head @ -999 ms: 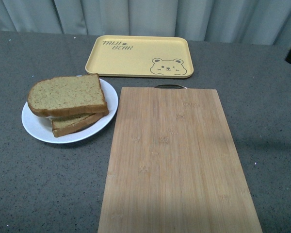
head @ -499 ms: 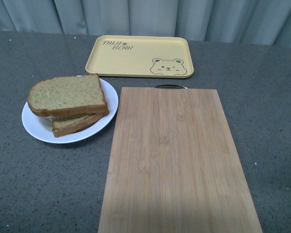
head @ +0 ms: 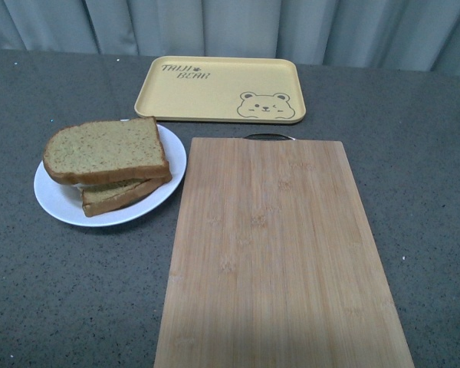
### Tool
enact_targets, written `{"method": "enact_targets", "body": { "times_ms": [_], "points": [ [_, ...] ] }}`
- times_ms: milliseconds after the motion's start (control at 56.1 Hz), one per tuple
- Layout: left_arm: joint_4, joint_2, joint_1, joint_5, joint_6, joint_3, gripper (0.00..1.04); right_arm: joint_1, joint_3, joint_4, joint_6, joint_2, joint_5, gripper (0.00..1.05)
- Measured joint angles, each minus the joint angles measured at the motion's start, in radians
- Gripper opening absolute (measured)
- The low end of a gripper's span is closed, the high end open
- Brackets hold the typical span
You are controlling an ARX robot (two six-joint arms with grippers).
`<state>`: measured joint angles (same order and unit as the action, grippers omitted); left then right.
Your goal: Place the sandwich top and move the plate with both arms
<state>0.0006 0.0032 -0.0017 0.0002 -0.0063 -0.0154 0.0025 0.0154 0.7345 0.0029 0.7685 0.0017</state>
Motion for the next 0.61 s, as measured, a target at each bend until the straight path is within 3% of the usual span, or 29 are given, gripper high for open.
{"method": "enact_targets", "body": {
  "times_ms": [607],
  "points": [
    [0.0,0.0,0.0,0.0,0.0,0.0,0.98,0.0,-0.011,-0.339,0.0,-0.373,-0.001,0.01]
  ]
}}
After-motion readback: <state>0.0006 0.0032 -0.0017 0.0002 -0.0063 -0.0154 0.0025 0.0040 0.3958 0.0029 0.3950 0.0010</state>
